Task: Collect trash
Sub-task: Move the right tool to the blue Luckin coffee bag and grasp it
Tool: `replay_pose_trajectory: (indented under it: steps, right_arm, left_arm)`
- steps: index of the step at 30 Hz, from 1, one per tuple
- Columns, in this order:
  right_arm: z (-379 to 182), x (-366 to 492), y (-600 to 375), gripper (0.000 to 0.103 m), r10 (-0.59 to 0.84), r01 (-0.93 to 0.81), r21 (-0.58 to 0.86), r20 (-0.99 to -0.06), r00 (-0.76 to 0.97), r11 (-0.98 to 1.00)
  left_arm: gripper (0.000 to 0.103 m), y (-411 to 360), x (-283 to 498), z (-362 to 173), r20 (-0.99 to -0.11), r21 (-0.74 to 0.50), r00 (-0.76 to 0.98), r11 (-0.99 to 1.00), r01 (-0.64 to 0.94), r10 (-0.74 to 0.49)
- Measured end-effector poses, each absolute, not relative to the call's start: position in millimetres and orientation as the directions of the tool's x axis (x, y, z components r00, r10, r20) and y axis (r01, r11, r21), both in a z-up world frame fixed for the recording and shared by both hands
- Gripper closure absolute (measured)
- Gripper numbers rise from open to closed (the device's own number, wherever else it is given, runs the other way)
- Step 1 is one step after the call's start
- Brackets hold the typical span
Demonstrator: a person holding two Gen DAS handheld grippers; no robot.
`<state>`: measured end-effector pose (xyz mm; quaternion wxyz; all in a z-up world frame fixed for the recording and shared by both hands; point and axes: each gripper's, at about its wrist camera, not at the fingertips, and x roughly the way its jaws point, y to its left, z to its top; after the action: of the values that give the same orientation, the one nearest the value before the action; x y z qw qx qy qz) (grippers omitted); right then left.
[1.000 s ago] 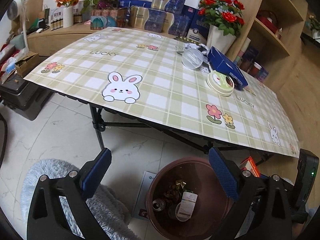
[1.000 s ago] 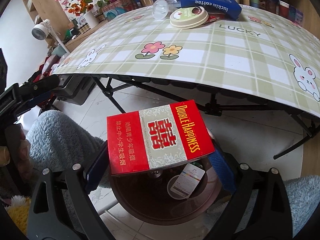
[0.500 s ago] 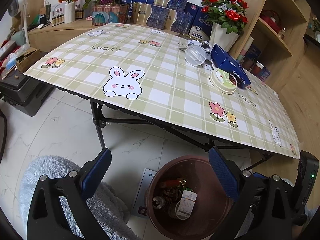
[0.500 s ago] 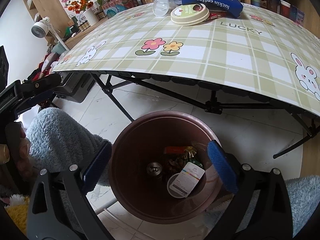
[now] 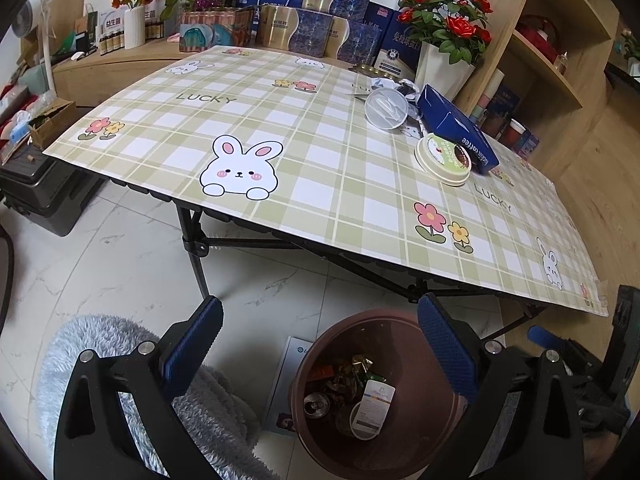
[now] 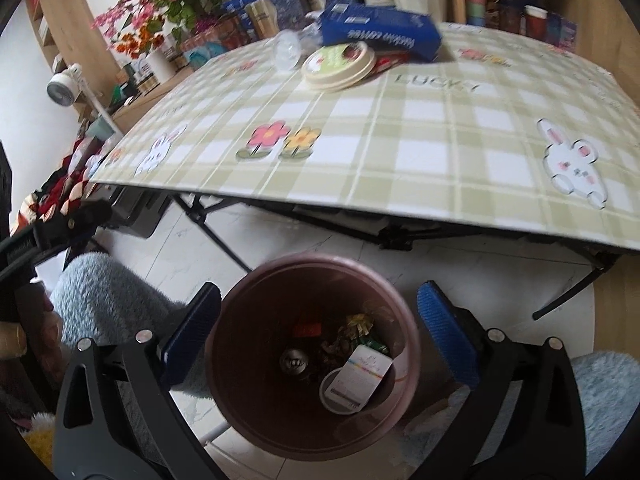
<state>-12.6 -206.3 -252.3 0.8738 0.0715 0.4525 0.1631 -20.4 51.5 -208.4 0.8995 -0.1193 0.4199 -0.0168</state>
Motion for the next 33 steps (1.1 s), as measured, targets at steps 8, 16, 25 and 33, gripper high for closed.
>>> replay_pose_trajectory:
  steps: [8, 16, 25, 33]
  right_arm:
    - [-235.0, 1.0, -227.9, 0.006, 0.259, -0.162, 0.202, -0.745, 0.615, 0.966]
    - [-225.9, 25.6, -232.2, 0.006, 0.192, -0.166, 0.111, -0.746, 0.638, 0.98]
    - [-203.4, 89.0, -222.9, 0.006, 0.181, -0.195, 0.067, -0.735, 0.653, 0.978]
    - [-188.0, 183.5, -180.9, 0.006, 0.106, -0.196, -0.034, -0.745, 0.658, 0.98]
  left_arm:
    - [0.008, 45.2, -9.0, -203.5, -0.745, -0.229, 0.651, 0.972, -0.043, -0.147]
    - [0.008, 43.2, 14.7, -196.8, -0.741, -0.231, 0.654, 0.972, -0.035, -0.153]
    - [0.008, 47.3, 53.5, -188.9, -0.73, -0.227, 0.667, 0.973, -0.032, -0.148]
    - [0.008, 79.2, 80.6, -186.7, -0.707, -0.311, 0.694, 0.942, -0.128, -0.139]
